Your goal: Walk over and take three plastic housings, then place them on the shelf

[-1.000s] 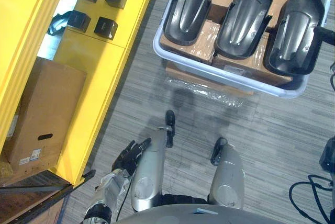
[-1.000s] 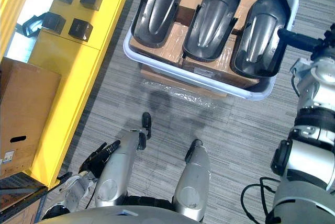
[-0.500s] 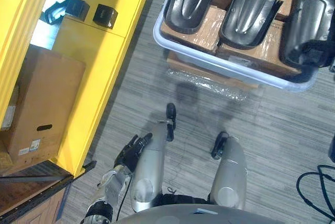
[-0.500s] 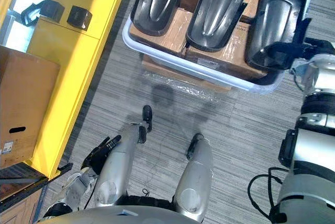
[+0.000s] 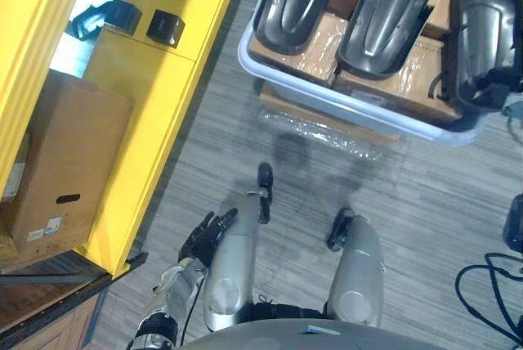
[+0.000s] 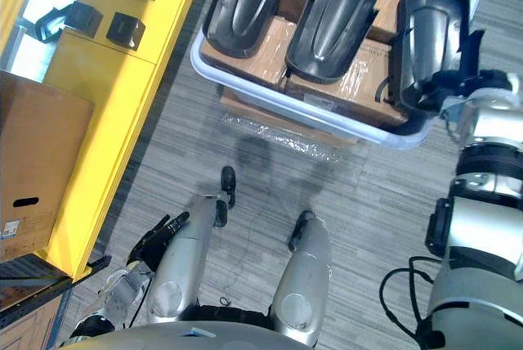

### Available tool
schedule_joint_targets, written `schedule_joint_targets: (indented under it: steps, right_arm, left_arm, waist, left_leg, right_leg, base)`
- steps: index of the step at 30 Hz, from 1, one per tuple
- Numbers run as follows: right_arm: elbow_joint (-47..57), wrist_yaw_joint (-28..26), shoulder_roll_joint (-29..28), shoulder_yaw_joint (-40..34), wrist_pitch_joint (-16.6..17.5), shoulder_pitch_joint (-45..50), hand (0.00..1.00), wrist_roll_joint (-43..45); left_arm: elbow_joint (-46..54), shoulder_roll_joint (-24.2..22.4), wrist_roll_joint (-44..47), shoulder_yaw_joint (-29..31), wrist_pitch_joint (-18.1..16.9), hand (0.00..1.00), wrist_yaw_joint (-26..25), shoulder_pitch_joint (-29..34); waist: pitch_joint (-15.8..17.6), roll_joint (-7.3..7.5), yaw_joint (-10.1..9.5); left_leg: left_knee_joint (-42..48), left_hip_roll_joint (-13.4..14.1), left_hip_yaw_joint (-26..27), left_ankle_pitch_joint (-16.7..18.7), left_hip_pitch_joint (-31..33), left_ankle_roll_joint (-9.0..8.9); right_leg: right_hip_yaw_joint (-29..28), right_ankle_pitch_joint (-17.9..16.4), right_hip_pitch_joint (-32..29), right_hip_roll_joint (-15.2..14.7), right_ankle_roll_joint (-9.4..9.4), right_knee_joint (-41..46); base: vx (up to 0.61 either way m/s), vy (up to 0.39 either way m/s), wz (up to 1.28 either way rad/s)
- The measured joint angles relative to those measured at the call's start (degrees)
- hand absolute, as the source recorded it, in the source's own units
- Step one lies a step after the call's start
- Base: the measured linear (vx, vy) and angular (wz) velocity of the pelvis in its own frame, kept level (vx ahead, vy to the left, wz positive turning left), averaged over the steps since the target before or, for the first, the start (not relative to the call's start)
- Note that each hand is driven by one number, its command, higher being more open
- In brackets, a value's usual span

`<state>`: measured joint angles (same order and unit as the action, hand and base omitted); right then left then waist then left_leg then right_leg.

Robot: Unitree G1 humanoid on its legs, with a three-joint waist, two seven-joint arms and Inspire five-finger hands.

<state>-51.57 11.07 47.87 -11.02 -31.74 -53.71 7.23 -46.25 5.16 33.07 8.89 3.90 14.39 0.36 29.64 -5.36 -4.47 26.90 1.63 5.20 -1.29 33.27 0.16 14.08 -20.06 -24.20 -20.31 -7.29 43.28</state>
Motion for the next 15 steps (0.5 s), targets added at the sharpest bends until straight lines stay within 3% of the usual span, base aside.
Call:
schedule_joint_targets:
  steps: [5, 11, 13, 15]
  right_arm:
    - [4.5, 6.4, -3.5, -6.7, 3.5, 5.9, 0.0, -0.2]
    - [18.8, 13.5, -7.5, -12.8, 14.0, 18.3, 0.0, -4.2]
    - [20.6, 14.9, -9.7, -13.6, 17.3, 21.9, 0.0, -7.3]
    - [21.3, 16.9, -12.2, -15.2, 20.7, 26.2, 0.0, -11.7]
  left_arm:
    - [-0.7, -0.2, -0.8, 0.1, -2.5, 1.0, -0.6, 0.3]
    - [4.7, 0.2, -2.5, -3.9, -6.4, 1.0, -2.4, 1.4]
    - [10.2, 1.2, -2.7, -4.7, -6.6, 1.0, -2.7, 3.6]
    - [18.6, 2.2, -2.0, -5.0, -7.3, 1.0, -2.6, 6.1]
  waist:
    - [-0.1, 1.34, -0.3]
    - [-0.5, 3.83, 0.31]
    - [-2.3, 5.52, 1.08]
    - [-6.6, 7.47, 1.84]
  left_leg:
    - [-3.0, 0.5, 0.3, 0.0, -5.4, -0.06]
    - [-8.8, 0.8, 0.7, -0.2, -15.3, -0.17]
    - [-10.4, 1.0, 0.5, -0.4, -17.9, -0.35]
    - [-11.8, 1.2, 0.2, -0.3, -18.6, -0.53]
  right_leg:
    - [1.7, 1.3, 6.9, 1.1, -0.4, -5.2]
    - [3.9, 4.8, 19.1, 3.6, -1.15, -16.4]
    - [4.6, 6.4, 23.1, 4.7, -1.27, -21.1]
    - [5.2, 8.8, 25.7, 6.2, -1.39, -26.6]
  base:
    - [0.06, -0.019, 0.04]
    - [0.12, -0.003, -0.05]
    - [0.15, -0.032, 0.01]
    - [0.16, -0.019, 0.02]
